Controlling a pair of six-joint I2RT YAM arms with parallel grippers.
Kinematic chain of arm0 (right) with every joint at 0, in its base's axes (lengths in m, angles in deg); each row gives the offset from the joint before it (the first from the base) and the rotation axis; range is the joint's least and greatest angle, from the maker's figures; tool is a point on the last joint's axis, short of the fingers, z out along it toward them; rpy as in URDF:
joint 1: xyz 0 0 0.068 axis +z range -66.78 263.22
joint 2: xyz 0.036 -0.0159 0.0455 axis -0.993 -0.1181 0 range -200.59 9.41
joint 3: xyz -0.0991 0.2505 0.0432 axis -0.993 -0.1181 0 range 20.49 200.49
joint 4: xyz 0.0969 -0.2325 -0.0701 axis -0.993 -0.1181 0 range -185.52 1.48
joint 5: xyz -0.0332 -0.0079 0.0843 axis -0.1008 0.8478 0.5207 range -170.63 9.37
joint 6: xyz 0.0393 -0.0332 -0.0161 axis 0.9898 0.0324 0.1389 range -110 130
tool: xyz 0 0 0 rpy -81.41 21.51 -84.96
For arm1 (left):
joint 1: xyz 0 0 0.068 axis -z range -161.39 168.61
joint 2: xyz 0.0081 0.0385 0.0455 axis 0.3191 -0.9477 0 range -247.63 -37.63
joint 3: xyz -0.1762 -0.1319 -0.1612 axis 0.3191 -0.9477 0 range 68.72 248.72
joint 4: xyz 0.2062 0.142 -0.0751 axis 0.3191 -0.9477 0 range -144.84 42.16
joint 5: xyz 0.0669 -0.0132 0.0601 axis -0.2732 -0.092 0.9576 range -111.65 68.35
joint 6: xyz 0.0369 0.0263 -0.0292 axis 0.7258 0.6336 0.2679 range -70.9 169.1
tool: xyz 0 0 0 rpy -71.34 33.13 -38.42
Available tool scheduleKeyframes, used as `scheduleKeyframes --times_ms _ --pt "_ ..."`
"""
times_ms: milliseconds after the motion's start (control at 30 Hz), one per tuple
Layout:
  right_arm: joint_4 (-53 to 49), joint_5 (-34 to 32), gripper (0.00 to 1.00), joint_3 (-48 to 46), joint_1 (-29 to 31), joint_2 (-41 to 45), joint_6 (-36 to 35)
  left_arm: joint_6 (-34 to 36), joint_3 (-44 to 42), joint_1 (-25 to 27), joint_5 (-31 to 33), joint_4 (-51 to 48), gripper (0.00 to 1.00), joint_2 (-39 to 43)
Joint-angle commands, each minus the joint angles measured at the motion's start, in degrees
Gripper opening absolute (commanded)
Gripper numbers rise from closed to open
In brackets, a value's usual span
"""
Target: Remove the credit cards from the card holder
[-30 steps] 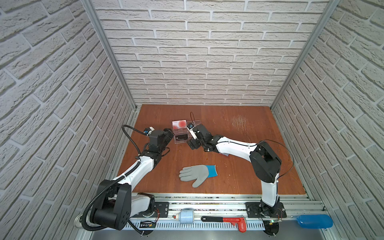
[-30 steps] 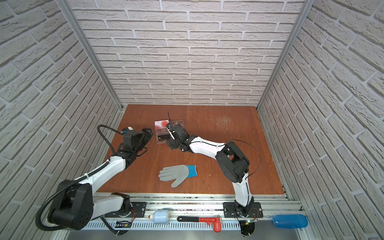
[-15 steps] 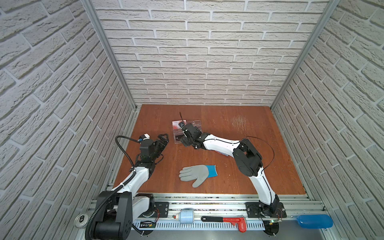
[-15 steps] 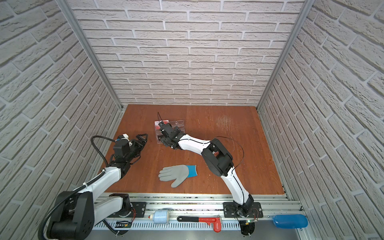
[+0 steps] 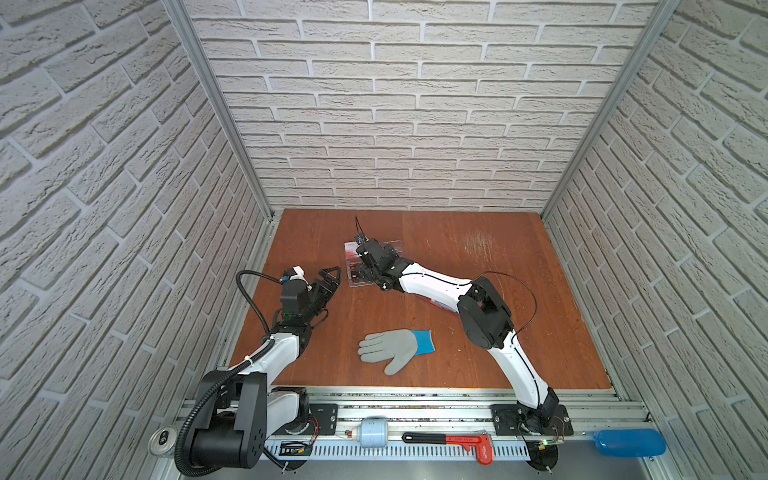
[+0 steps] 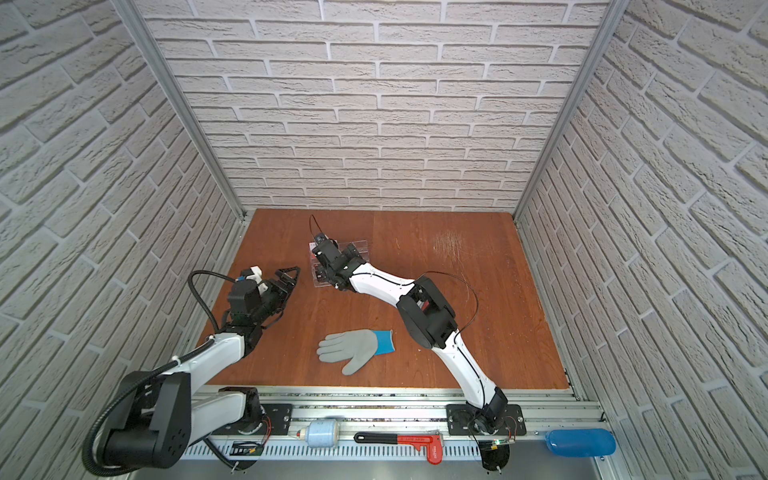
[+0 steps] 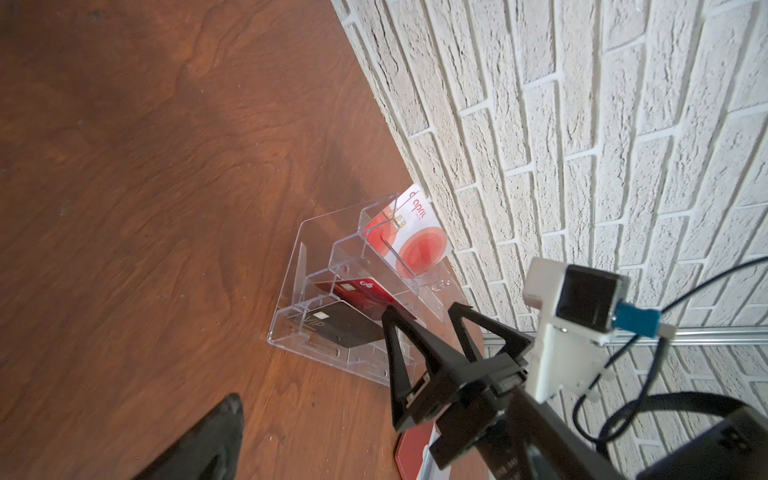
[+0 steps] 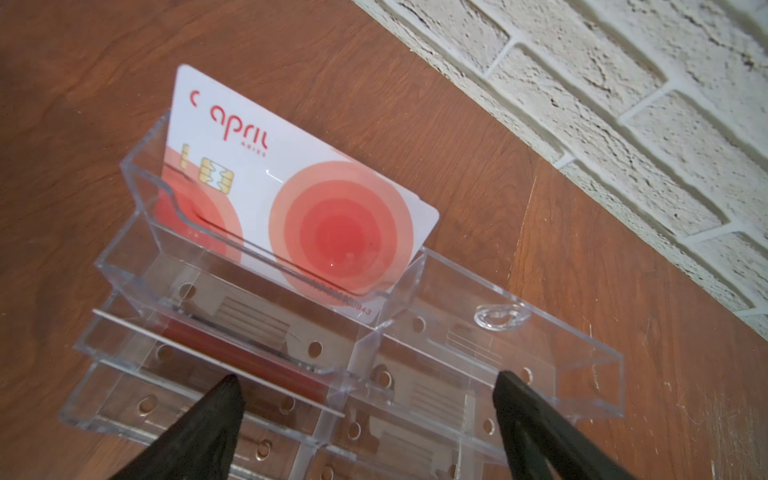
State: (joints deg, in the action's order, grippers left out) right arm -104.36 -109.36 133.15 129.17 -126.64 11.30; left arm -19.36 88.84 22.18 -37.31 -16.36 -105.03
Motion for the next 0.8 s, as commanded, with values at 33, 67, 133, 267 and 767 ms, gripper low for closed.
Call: scheduleKeyframes --times_ms 33,67,133,267,767 --pt "-0.73 -1.44 0.95 2.91 -0.25 -1.06 1.62 0.17 -1.46 -0.48 -0.95 4.73 0.98 -0.41" --pt "-0.78 -1.45 0.95 3.17 -0.35 -1.22 1.72 0.30 -1.49 -0.50 -0.98 4.78 0.98 -0.45" --pt "-0.97 -1.59 0.95 3.71 -0.51 -1.32 2.26 0.52 -1.57 -0.50 -0.99 4.81 0.98 -0.54" --pt "-1.36 -1.53 0.95 4.60 -0.74 -1.57 2.47 0.57 -1.49 -0.58 -1.41 5.58 0.98 -1.41" --pt "-0.08 1.75 0.95 -3.78 -1.47 8.00 4.13 2.35 2.85 -0.67 -3.23 6.84 0.98 -5.97"
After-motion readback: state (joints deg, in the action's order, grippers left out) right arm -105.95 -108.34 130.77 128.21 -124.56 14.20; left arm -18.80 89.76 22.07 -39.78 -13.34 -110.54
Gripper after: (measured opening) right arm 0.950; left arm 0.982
